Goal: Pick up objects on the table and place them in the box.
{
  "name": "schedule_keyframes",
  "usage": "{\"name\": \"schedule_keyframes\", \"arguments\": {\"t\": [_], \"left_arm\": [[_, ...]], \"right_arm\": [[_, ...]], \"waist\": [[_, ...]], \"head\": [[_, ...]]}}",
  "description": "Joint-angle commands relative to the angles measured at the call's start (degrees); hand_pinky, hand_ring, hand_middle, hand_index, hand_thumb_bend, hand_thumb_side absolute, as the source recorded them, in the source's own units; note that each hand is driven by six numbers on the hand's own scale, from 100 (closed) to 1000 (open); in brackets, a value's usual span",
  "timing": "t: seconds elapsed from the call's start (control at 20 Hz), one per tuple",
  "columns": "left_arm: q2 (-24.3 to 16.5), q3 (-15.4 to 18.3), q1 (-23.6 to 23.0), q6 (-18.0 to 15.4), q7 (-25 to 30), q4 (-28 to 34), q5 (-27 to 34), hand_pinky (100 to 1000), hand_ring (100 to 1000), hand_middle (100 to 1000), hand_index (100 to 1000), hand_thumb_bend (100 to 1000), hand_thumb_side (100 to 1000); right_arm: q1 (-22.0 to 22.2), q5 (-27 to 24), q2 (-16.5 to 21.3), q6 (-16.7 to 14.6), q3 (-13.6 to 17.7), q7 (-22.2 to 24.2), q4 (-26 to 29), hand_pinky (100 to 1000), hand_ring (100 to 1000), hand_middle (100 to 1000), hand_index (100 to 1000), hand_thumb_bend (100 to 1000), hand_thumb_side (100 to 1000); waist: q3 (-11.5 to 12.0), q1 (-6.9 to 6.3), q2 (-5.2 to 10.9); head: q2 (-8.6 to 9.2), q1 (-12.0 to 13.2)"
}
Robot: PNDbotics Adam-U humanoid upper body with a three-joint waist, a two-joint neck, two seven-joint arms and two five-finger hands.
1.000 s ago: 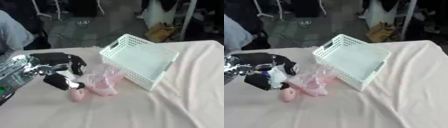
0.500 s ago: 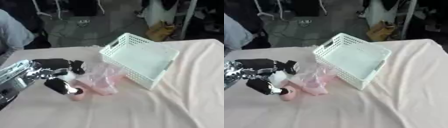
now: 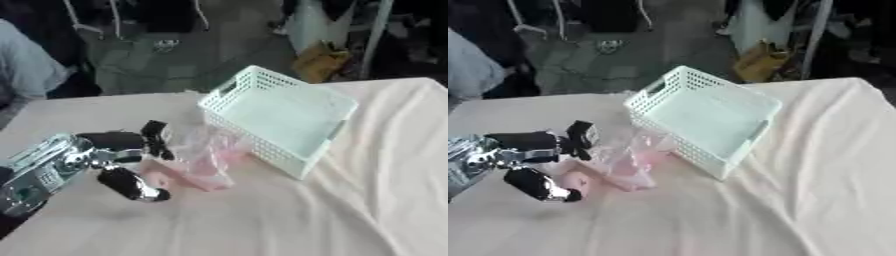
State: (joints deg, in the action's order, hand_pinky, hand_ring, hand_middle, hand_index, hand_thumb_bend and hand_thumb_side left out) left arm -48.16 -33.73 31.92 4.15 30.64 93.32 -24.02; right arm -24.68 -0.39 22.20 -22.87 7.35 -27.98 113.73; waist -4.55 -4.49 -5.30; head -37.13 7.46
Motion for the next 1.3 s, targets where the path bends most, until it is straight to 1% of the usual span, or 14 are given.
{"name": "schedule_keyframes", "arguments": {"t": [0.05, 0.4, 0.55, 1.0, 1.3], "left_arm": [[0.0, 0.0, 1.4, -0.4, -1.0, -1.2, -0.3, 756, 920, 871, 985, 593, 650], [1.7, -1.4, 2.7, -1.0, -2.1, -4.7, -2.3, 756, 920, 872, 982, 580, 650], [2.5, -1.6, 2.9, -1.2, -2.0, -7.4, -3.9, 755, 920, 871, 978, 574, 649], [4.0, -1.3, 2.9, -4.0, -1.5, -13.8, -8.8, 747, 917, 866, 957, 545, 665], [5.1, -0.9, 2.7, -7.0, -2.7, -17.0, -12.9, 757, 924, 879, 968, 517, 684]], "right_arm": [[-0.9, -0.6, 0.8, 0.1, 0.0, 0.0, 0.9, 853, 934, 855, 888, 100, 785], [-0.9, -0.9, 0.6, 0.1, -0.1, 0.2, 0.9, 853, 934, 855, 887, 100, 785], [-1.1, -1.0, 0.6, 0.1, -0.1, 0.1, 0.9, 853, 934, 855, 885, 100, 783], [-1.4, -1.3, 0.6, 0.0, 0.0, -0.1, 0.9, 854, 934, 855, 885, 100, 784], [-1.4, -1.4, 0.6, 0.0, -0.1, 0.0, 0.9, 853, 934, 854, 884, 100, 783]], "waist": [[0.0, -0.45, 1.43], [-0.1, -0.47, 1.36], [-0.2, -0.47, 1.30], [-0.4, -0.48, 1.21], [-0.5, -0.41, 1.19]], "head": [[0.21, 0.3], [0.05, 0.9], [0.20, 1.1], [0.12, 1.7], [0.29, 1.7]]}}
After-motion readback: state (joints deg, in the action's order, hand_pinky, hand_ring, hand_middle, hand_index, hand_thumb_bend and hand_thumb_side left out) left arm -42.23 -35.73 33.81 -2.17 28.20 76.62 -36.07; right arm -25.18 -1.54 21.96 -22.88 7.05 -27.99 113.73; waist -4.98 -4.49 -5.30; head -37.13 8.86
